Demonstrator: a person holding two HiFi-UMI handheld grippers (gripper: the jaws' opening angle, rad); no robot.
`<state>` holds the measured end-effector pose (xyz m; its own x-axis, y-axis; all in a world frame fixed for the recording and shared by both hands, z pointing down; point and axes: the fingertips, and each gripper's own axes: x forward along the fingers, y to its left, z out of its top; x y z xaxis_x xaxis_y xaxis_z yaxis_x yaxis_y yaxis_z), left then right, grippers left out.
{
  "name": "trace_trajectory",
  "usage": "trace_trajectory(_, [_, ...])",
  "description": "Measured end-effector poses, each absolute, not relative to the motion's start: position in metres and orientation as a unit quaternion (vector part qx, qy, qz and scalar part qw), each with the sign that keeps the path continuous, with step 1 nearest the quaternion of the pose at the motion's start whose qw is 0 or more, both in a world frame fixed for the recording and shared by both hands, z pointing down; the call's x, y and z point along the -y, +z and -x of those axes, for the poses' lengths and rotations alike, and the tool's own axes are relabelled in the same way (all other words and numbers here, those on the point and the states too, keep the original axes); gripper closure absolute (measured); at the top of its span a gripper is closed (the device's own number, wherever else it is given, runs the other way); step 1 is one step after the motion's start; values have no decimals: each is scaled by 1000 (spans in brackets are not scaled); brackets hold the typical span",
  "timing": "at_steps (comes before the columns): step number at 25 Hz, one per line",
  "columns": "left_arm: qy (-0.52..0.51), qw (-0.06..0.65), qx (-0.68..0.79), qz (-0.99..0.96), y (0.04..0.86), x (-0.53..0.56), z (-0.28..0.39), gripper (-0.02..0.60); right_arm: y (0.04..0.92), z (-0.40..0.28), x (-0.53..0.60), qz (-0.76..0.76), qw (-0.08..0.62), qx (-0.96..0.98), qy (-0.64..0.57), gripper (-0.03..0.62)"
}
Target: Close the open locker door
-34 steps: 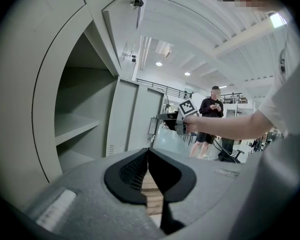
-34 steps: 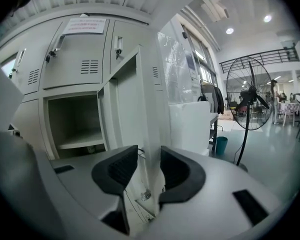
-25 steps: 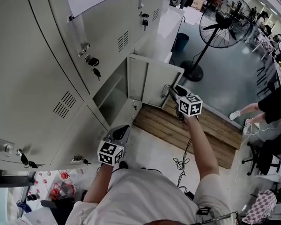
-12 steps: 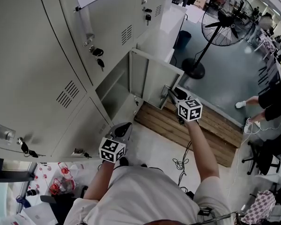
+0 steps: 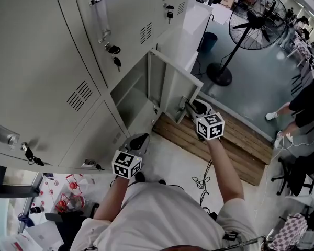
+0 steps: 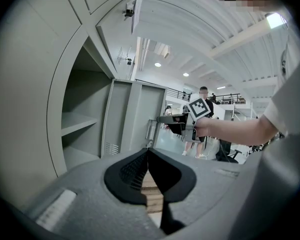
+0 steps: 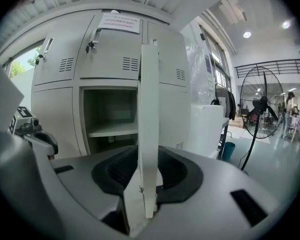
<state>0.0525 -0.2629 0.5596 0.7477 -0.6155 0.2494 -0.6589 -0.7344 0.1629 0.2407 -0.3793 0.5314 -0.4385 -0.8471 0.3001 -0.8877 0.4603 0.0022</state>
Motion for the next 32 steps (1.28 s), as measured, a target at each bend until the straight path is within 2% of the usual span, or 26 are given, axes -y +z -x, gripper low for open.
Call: trace_trajectory(32, [84,129,406,-901,563,253,6,566,524,-68,329,-356,119,926,35,439])
